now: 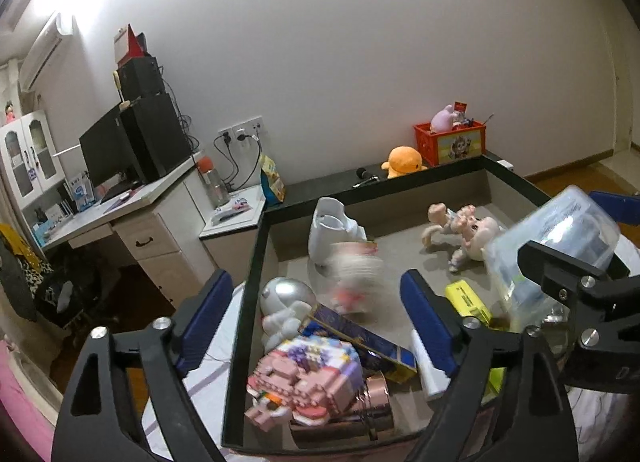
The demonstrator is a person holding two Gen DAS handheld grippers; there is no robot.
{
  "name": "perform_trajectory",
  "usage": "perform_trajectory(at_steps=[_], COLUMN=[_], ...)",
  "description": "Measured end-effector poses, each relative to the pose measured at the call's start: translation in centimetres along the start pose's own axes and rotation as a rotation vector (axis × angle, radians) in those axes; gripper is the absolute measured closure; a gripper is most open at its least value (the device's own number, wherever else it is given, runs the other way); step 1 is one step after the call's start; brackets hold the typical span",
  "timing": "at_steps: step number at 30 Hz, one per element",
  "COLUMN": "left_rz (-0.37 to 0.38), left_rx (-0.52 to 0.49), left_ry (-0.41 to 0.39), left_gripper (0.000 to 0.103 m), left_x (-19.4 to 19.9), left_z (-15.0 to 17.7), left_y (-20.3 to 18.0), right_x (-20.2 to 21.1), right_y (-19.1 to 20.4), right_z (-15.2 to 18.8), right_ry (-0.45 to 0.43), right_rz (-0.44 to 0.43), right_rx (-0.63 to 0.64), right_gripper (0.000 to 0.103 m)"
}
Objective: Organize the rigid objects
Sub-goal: 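Open both tools and withdraw from the pink box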
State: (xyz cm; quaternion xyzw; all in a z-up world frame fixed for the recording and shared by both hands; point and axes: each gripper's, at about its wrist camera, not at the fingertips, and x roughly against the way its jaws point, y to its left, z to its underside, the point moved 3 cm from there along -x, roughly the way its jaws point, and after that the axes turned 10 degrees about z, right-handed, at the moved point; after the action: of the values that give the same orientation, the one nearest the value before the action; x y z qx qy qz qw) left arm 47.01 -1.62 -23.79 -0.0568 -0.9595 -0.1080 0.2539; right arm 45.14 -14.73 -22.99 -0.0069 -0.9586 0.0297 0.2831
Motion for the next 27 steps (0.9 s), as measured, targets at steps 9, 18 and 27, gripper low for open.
perform_trajectory(at_steps=[9,18,27], left_rz=[-0.025,0.032,0.102], left_rx=[0.049,0.139,0.225], left_ry=[-0.009,-0.043,-0.161], left_gripper=[0.005,0.001,0.0], left_x=[-0.4,2.1,10.4], left_z=[-0.8,-0.7,-1.4], left_y=[1.8,3.7,4.6], right_x=[-2.3,-0.9,6.3], right_y=[0.6,0.4,-0.2], right_z=[-1.6,-1.9,-3.5], right_ry=[0.039,0.005,-0.099], right_rz=[0.009,-0.004,-0.018], right_rx=[0.043,0.023,-0.001], right_gripper=[0.007,0.004,0.0])
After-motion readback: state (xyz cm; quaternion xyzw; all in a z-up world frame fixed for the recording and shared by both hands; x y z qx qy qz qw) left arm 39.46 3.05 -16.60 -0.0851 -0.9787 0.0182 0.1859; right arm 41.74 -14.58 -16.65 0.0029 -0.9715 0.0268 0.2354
